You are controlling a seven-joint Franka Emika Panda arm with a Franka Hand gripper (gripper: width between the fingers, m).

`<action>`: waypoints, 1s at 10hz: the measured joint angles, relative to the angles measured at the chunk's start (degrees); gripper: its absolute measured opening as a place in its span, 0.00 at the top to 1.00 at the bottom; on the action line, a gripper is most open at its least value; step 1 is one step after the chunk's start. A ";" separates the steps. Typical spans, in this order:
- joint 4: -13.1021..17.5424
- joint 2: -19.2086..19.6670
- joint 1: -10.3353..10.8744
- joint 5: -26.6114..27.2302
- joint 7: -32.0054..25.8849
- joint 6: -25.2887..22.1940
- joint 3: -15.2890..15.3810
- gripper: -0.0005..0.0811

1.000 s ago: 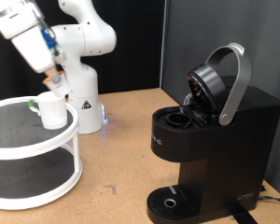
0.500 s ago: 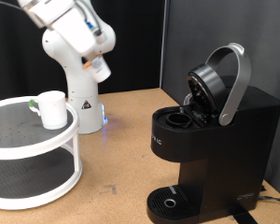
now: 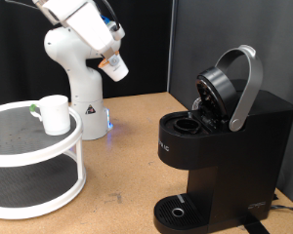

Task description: Make a cup of coffee with the keurig machine

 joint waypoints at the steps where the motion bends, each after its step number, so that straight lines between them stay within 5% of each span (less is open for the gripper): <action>1: 0.13 0.12 0.18 2.18 0.32 0.51 0.20 0.46; 10: 6.82 5.98 2.74 7.01 7.50 2.05 3.87 0.46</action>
